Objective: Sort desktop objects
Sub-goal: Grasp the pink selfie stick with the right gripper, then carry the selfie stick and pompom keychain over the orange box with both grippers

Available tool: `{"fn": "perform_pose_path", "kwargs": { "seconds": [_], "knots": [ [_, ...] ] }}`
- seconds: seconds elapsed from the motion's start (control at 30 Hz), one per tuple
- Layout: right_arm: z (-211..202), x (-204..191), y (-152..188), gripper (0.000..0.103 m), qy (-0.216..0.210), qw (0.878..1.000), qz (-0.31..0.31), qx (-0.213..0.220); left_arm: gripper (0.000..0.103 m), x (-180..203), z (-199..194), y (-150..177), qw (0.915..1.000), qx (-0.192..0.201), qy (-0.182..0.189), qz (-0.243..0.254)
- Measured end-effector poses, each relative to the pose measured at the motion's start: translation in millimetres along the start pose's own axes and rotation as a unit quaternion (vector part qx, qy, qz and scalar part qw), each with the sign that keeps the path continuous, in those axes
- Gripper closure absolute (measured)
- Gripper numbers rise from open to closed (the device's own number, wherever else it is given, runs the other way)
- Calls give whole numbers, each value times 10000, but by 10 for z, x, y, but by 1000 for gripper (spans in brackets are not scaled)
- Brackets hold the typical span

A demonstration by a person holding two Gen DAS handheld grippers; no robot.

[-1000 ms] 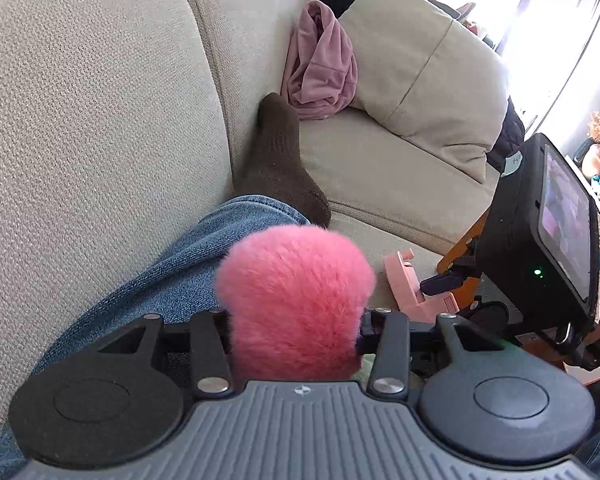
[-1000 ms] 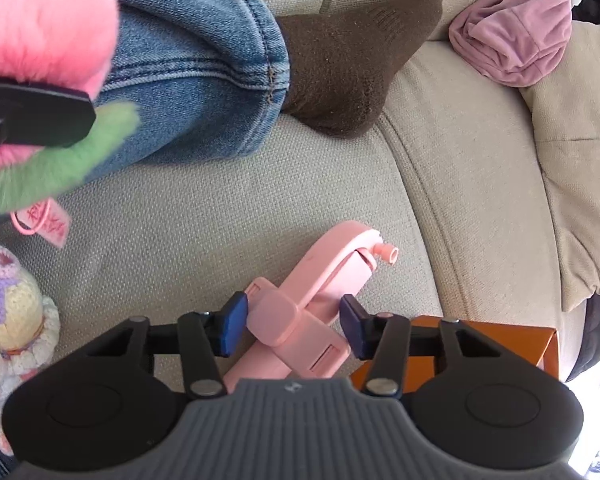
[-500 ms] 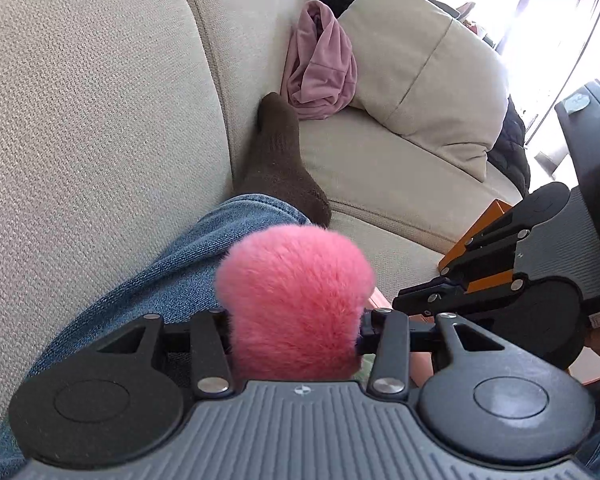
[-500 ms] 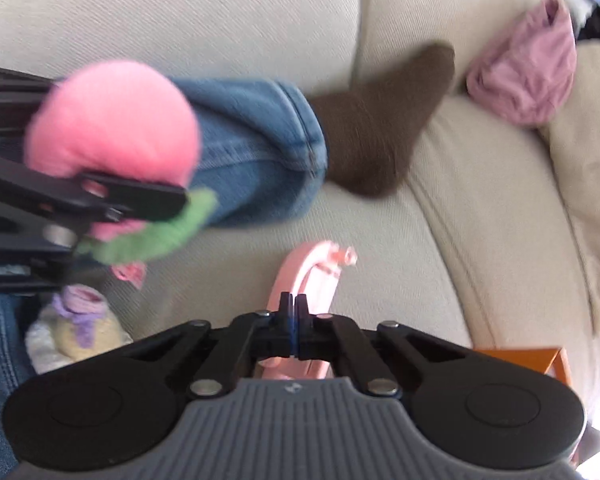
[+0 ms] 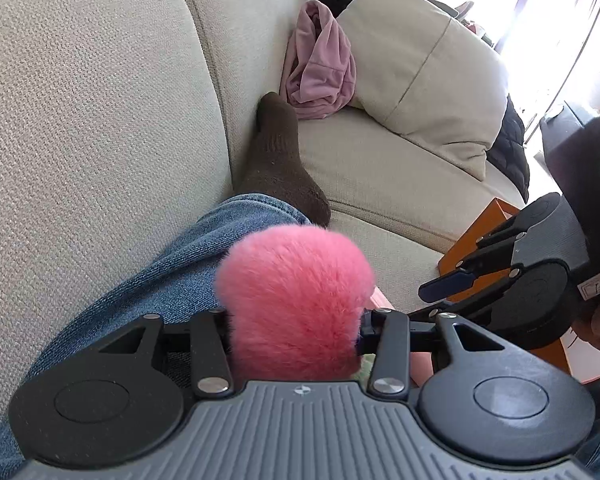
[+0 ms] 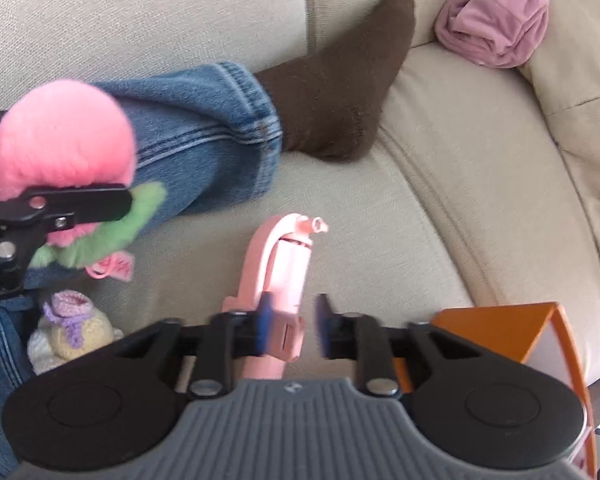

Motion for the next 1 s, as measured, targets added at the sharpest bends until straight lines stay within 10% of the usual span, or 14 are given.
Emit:
{"fn": "perform_pose_path", "kwargs": {
  "seconds": [0.23, 0.5, 1.0],
  "knots": [
    [60, 210, 40, 57, -238, 9982, 541, -141, 53, 14, 15, 0, 10000, 2, -7, 17],
    [76, 362, 151, 94, -1330, 9788, 1513, 369, 53, 32, 21, 10, 10000, 2, -42, 76],
    [-912, 63, 120, 97, -1384, 9783, 576, 1429, 53, 154, -387, -66, 9982, 491, -65, 339]
  ]
}}
Point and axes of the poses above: each gripper's, at about its wrist camera, not at the fingertips, and z roughly the way its jaws point, x to its right, y to its underside, the point moved 4 cm from there along z, roughly the way its jaws point, and after that the axes turned 12 degrees about -y, right-handed, at the moved point
